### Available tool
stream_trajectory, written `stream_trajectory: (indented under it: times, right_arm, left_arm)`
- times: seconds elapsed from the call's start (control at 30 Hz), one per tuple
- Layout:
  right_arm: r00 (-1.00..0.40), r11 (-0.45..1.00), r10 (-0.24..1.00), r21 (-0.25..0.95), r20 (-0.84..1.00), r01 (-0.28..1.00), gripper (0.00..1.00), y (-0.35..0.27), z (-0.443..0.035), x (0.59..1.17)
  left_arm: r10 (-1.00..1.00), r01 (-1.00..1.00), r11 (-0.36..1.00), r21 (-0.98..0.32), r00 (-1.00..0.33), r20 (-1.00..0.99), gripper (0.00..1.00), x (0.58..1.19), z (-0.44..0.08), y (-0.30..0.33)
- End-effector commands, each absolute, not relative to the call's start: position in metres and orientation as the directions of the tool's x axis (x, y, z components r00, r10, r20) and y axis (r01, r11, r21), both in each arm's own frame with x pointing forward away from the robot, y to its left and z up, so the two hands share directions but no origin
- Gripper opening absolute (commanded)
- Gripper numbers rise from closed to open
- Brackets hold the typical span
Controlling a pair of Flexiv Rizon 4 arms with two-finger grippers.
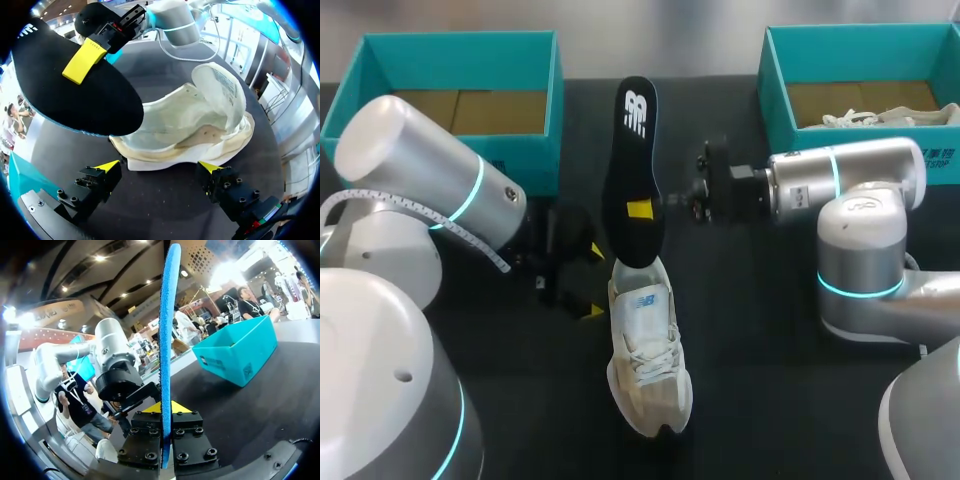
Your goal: Take the shoe out of the shoebox, open the shoe tongue, remove and reinsert the insole, then place the shoe into the shoebox
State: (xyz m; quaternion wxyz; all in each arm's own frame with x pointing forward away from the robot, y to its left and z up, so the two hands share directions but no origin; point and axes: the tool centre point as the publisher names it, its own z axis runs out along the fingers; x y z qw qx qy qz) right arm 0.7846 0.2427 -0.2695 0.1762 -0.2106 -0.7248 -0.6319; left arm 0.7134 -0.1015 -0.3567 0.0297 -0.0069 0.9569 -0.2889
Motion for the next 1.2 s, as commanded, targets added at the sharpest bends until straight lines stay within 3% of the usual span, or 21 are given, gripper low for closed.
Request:
stream_trajectory:
  times: [0.03, 0.73, 1.2]
  right_arm:
    - [-0.848, 0.112, 0.094, 0.84, 0.522, 0.53, 0.0, 0.246, -0.271, 0.781]
    - [-0.861, 0.096, 0.096, 0.856, 0.5, 0.508, 0.0, 0.246, -0.273, 0.774]
    - [-0.854, 0.07, 0.171, 0.859, 0.49, 0.507, 0.0, 0.251, -0.276, 0.763]
  left_arm:
    - [-0.035, 0.0, 0.837, -0.548, -0.998, -0.053, 1.0, 0.715, -0.359, -0.105]
    - [-0.034, -0.005, 0.846, -0.534, -0.998, -0.045, 1.0, 0.715, -0.359, -0.105]
    - [-0.034, -0.005, 0.846, -0.534, -0.998, -0.045, 1.0, 0.715, -0.359, -0.105]
